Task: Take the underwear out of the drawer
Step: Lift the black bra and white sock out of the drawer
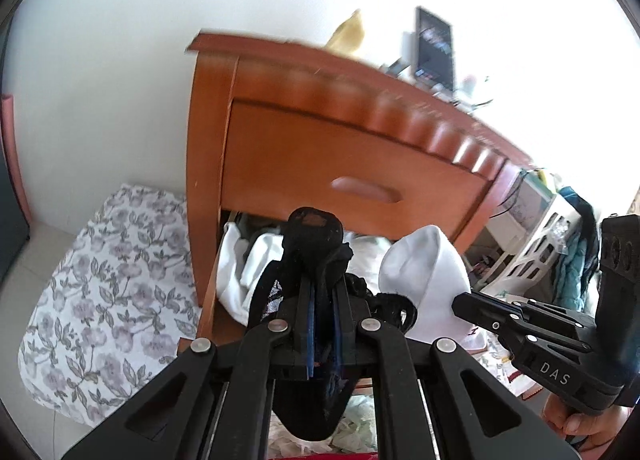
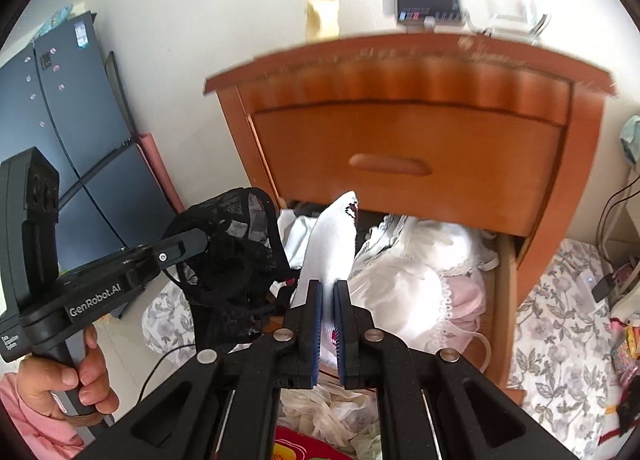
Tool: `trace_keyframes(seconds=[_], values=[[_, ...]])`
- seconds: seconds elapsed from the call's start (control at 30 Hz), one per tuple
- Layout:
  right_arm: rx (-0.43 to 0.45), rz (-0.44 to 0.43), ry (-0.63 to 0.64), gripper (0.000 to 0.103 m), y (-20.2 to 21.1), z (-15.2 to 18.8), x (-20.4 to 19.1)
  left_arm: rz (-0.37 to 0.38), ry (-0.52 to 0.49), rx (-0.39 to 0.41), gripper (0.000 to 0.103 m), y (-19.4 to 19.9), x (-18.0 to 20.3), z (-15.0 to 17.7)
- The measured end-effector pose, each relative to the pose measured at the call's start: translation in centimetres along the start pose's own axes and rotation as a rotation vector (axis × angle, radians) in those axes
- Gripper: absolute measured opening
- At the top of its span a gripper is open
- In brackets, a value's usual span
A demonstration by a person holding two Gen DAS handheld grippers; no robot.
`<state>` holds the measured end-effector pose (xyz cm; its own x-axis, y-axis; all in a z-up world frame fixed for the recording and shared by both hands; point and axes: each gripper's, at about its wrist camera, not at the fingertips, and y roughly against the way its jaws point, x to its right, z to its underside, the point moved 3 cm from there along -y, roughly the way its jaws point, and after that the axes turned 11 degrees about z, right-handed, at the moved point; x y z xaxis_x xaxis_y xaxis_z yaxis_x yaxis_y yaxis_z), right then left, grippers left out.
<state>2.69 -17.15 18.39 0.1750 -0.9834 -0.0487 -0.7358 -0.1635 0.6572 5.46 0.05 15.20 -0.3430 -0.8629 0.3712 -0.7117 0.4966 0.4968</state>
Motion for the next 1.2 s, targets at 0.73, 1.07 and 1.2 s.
trace_keyframes(seconds=[0.73,1.07,1.2], values=[[0.136,0.012,0.009,0.006,9.2,2.1,0.4,0.114,-0.144,0.164,0.007,10.4,8.6,-0.4],[0.201,0.023,0.006,0.006,12.2,2.9,0.3,0.163,-0.173,0.196,0.007,13.0,10.0,-0.1],[0.216,0.034,-0.004,0.006,12.6,3.2,0.7,0.168,-0.183,0.195,0.007,13.3,10.2,0.0]])
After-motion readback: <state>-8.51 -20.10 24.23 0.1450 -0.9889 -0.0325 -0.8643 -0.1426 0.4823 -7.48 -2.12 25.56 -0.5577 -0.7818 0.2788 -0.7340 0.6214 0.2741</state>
